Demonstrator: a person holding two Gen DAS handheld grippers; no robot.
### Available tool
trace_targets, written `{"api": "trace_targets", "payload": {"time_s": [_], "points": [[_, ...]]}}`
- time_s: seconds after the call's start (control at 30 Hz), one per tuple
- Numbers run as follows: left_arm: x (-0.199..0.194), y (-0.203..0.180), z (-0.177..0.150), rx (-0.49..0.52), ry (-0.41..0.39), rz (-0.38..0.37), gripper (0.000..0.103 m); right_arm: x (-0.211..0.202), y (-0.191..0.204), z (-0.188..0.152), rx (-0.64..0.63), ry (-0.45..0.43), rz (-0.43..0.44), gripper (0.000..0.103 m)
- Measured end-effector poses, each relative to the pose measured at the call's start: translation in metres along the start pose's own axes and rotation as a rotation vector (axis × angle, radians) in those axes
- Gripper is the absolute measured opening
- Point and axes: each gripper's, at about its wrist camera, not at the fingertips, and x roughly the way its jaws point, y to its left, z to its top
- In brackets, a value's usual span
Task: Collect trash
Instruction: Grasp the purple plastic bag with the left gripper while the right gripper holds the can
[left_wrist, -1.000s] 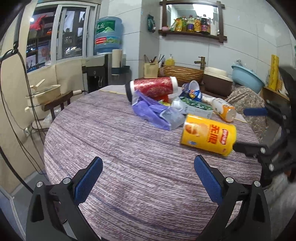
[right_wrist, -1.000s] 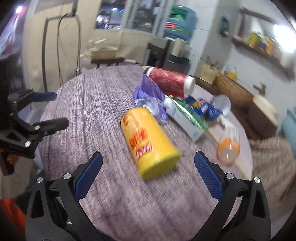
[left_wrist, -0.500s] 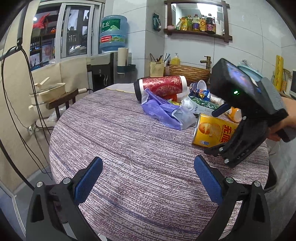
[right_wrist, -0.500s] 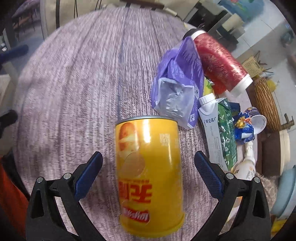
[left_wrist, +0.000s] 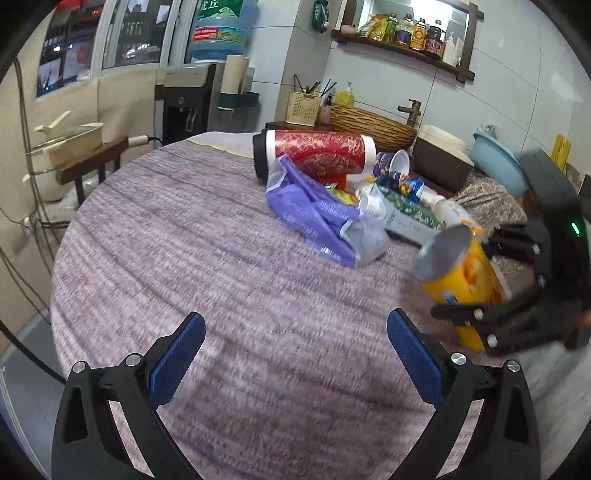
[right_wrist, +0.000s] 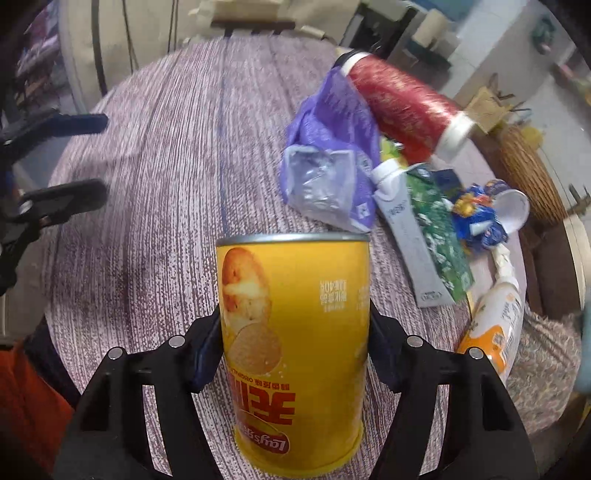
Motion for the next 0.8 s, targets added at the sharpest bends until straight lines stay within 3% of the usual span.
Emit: {"api": "trace_targets", "payload": {"time_s": [0.2,0.37,0.53,0.73,0.8], "points": [[0.044,-0.005,0.054,-0.062,0.068,-0.114,0.097,-0.027,-0.003,-0.023,0.098,-0.131,-0.014,0.066],[0.091,-0.008,0.083,-0.137,0.170,-0.157,0.084,-0.033,0.004,-0.032,0.118,-0.208,-0.074,0.066],[0.133,-0.012,0.092,-0.175,0.290,-0.162,0.070,-0.042,0.008,-0.044,0.147,-0.256,-0.069,0.066],[0.142,-0.011,0.093,-0.213,0.293,-0.158,0.058,-0.045,0.007,-0.052,0.177,-0.292,-0.060,0.066],[0.139,-0.012,0.093,-0.193,0.279,-0.135,0.047,-0.046,0.006,-0.055,0.194,-0.304,-0.054,0.066]]}}
